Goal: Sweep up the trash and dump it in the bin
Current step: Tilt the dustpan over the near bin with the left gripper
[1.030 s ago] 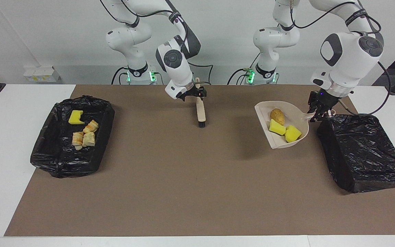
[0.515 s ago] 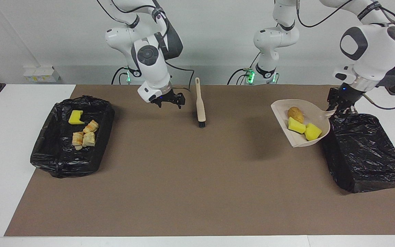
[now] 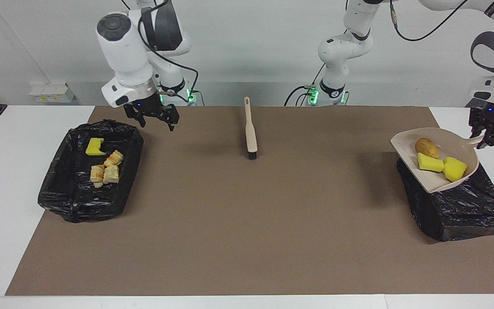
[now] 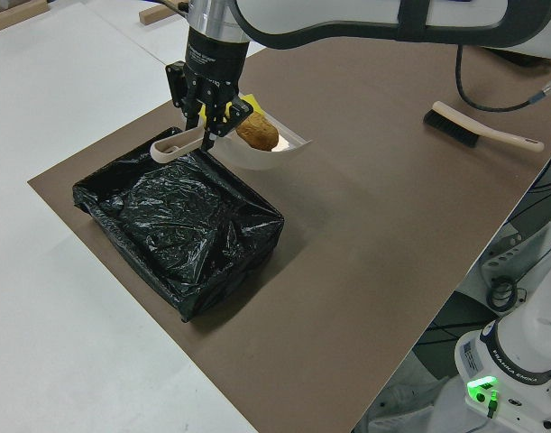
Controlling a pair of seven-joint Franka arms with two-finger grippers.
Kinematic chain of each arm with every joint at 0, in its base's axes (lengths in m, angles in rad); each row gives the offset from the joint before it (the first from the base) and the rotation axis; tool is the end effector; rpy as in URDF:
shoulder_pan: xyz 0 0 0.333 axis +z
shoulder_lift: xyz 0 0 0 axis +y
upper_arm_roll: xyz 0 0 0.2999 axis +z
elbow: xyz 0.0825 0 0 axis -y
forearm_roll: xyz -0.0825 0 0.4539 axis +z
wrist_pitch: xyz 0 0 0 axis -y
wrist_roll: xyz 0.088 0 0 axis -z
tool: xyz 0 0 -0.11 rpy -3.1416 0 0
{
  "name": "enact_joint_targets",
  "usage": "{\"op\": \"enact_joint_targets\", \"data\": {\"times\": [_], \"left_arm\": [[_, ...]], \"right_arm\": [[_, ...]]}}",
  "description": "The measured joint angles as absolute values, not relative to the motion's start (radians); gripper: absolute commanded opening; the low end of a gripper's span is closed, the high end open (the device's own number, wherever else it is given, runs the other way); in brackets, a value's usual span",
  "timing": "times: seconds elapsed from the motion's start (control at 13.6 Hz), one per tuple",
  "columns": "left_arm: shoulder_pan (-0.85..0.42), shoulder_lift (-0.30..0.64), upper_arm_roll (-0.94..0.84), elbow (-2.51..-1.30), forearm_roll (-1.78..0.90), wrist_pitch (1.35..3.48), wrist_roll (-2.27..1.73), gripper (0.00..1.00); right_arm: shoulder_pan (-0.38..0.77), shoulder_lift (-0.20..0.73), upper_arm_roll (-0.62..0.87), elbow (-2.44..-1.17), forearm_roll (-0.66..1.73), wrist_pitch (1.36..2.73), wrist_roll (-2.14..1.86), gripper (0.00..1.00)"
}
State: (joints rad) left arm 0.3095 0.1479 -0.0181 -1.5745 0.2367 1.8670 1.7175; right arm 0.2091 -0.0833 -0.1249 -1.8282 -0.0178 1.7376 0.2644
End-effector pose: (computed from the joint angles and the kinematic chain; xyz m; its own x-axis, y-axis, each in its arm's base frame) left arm 0.6556 0.2168 0.5365 0.1019 -0.9637 -0.2467 -0.9917 -0.0789 -0.1013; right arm 0.6041 0.0475 0.5303 0.9844 -0.1758 -0.0058 -0.1758 -0.9844 0.0090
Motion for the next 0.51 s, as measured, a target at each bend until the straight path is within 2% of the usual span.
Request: {"op": "enact_joint_targets", "data": {"times": [0.22,0.51], "left_arm": [[0.368,0.208,-0.013,-1.480,0.320,1.890,1.718,0.00],[0.425,0.254,-0.010,-1.449,0.425,1.961,1.718,0.00]], "right_arm": [[0.145,-0.084,-0.167,-1.731,-0.030,1.693,0.123,1.00],[0.124,-0.058,-0.165,-1.610,-0.032,1.572,0.088,1.00]]}}
